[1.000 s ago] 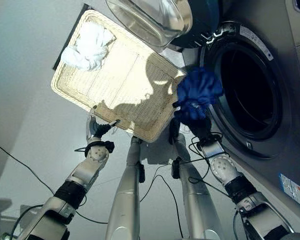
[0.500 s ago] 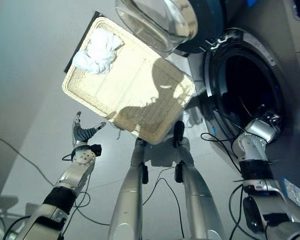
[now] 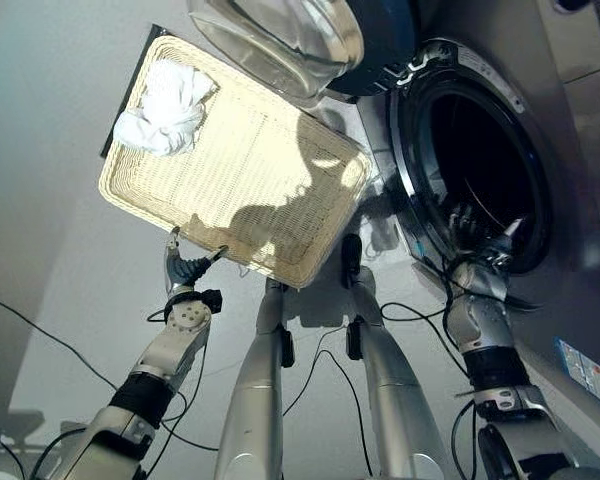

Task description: Put the clothes into the washing machine.

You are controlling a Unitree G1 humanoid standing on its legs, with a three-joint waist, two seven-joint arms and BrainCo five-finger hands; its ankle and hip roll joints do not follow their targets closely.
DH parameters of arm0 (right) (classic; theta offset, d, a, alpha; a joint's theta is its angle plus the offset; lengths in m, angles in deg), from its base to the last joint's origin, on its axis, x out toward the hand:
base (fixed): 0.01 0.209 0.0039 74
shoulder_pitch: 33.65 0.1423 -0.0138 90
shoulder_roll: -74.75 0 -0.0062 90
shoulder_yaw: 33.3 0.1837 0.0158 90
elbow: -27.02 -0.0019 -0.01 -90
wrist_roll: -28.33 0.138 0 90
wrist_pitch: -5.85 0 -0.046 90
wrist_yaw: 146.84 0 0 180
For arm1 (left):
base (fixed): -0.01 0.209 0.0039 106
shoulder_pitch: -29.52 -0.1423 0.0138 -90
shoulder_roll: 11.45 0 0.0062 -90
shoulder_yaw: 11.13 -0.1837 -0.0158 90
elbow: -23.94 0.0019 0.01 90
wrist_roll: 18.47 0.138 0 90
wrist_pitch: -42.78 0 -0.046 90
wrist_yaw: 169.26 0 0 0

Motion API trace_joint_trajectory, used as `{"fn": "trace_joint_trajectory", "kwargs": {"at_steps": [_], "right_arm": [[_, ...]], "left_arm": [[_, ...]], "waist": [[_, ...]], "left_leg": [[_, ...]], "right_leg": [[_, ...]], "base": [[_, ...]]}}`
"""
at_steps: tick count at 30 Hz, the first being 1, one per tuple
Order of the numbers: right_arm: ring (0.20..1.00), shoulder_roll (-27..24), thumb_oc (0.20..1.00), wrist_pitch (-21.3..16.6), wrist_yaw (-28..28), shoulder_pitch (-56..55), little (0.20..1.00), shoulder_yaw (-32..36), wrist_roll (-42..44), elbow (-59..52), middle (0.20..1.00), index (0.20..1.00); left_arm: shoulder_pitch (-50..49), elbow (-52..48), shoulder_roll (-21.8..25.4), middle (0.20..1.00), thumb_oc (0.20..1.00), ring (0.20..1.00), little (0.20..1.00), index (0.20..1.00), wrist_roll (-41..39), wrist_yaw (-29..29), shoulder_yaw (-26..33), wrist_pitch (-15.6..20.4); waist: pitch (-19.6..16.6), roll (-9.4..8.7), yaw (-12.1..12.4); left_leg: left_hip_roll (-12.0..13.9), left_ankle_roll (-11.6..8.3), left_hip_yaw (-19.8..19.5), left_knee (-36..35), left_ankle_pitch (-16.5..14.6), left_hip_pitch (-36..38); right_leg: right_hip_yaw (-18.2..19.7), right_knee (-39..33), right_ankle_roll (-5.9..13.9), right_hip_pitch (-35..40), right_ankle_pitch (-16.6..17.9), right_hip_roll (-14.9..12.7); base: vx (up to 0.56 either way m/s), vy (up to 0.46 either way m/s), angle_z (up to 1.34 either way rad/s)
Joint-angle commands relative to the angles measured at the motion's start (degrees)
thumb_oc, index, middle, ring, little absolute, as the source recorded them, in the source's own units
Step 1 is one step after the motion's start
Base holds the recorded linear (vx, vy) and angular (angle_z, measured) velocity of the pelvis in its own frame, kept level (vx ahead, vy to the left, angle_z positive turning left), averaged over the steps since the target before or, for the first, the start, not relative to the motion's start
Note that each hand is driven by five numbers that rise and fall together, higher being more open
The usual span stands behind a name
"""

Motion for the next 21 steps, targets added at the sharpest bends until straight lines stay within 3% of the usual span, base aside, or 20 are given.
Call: {"fn": "trace_joint_trajectory", "kwargs": {"at_steps": [1, 4, 12, 17, 20, 21], "right_arm": [[1.000, -3.8, 1.000, 6.7, -1.7, -1.3, 1.000, -2.0, -21.9, -2.5, 1.000, 1.000], [1.000, -5.2, 1.000, 8.2, -0.1, -1.7, 1.000, -5.9, -33.0, -1.7, 1.000, 1.000], [1.000, -4.7, 1.000, 13.3, 1.3, -1.4, 1.000, -11.8, -41.1, 0.7, 1.000, 1.000], [1.000, -3.2, 1.000, 19.1, 0.4, -2.1, 1.000, -16.7, -43.9, 0.9, 1.000, 1.000], [1.000, -2.8, 1.000, 20.3, 0.1, -2.5, 1.000, -17.7, -44.8, 0.7, 1.000, 1.000], [1.000, -2.8, 1.000, 22.6, -0.6, -3.2, 1.000, -19.8, -46.0, 0.2, 1.000, 1.000]], "left_arm": [[1.0, 1.2, 3.4, 1.000, 1.000, 1.000, 1.000, 1.000, 6.6, 6.9, 2.3, 0.9], [2.8, 1.6, 4.7, 1.000, 1.000, 1.000, 1.000, 1.000, 7.0, 9.0, 3.5, 0.0], [8.6, 4.9, 5.9, 1.000, 1.000, 1.000, 1.000, 1.000, 10.1, 16.8, 4.2, -4.9], [13.3, 6.7, 8.1, 1.000, 1.000, 1.000, 1.000, 1.000, 13.9, 18.8, 2.7, -13.1], [14.3, 7.2, 8.4, 1.000, 1.000, 1.000, 1.000, 1.000, 14.0, 19.2, 2.2, -14.9], [16.8, 7.9, 9.7, 1.000, 1.000, 1.000, 1.000, 1.000, 12.9, 19.5, 1.3, -18.7]], "waist": [[-1.4, 0.08, -0.7], [-1.4, -0.50, -0.9], [-1.4, -1.53, -1.9], [-1.4, -2.16, -2.8], [-1.4, -2.29, -3.1], [-1.4, -2.60, -3.8]], "left_leg": [[-3.0, -0.80, 0.5, 0.0, -1.1, -1.3], [-2.7, -1.13, 0.7, 0.0, -0.8, -1.2], [-2.4, -1.58, 1.4, 0.0, -0.3, -1.4], [-2.1, -1.93, 2.1, 0.0, 0.1, -2.1], [-2.0, -2.04, 2.3, 0.0, 0.2, -2.4], [-1.7, -2.21, 2.9, 0.0, 0.4, -3.2]], "right_leg": [[-1.5, -3.9, 5.06, 1.3, 4.5, -1.1], [-1.5, -4.0, 4.98, 1.4, 4.6, -1.0], [-0.9, -3.2, 4.80, 0.6, 4.4, -0.5], [-0.4, -2.7, 4.72, -0.3, 4.3, -0.2], [-0.3, -2.5, 4.76, -0.8, 4.2, -0.1], [0.3, -2.4, 4.70, -1.5, 4.1, 0.2]], "base": [[-0.02, 0.038, -0.02], [-0.02, 0.041, -0.01], [0.00, 0.065, 0.00], [0.01, 0.080, -0.04], [0.02, 0.089, -0.06], [0.02, 0.125, -0.09]]}}
